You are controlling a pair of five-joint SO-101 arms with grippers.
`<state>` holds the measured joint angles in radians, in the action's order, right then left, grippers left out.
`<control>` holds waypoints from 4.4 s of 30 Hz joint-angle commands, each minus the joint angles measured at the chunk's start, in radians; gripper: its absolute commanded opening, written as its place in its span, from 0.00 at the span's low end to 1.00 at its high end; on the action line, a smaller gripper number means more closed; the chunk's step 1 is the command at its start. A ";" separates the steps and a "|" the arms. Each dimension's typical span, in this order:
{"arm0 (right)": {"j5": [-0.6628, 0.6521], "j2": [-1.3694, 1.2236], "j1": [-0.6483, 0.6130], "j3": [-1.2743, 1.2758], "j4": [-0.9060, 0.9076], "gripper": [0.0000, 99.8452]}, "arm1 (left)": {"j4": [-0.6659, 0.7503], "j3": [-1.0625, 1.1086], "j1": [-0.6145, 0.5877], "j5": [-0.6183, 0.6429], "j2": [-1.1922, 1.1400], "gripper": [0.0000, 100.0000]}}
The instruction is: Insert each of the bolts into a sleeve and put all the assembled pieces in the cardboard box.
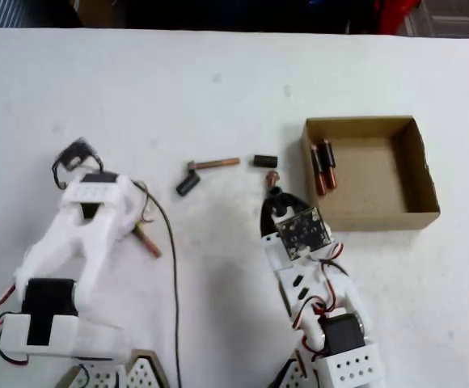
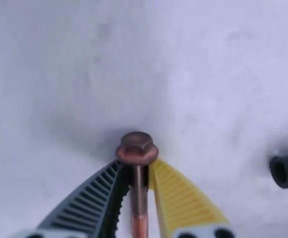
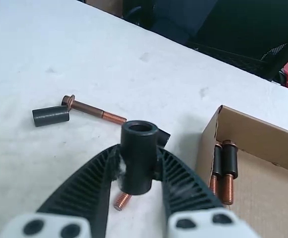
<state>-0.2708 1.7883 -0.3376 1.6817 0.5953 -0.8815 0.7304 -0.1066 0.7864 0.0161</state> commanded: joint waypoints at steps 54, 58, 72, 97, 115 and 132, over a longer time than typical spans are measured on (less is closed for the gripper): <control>0.011 0.010 -0.127 0.008 0.044 0.02 | -0.011 -0.106 0.226 -0.548 0.400 0.02; 0.012 0.010 -0.142 0.008 0.042 0.02 | -0.011 -0.106 0.283 -0.546 0.498 0.02; 0.107 0.010 -0.205 0.008 -0.021 0.02 | 0.052 -0.106 0.360 -0.572 0.765 0.02; 0.222 0.005 -0.248 0.009 -0.311 0.02 | 0.245 -0.107 0.581 -0.626 0.875 0.02; 0.222 0.004 -0.257 0.009 -0.278 0.02 | 0.356 -0.104 0.613 -0.663 0.875 0.02; 0.222 0.004 -0.257 0.009 -0.277 0.02 | 0.443 0.110 0.665 -0.669 1.072 0.02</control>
<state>-0.0529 1.7883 -0.5877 1.6817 0.3176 -0.4733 0.8439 0.5455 0.1266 1.0549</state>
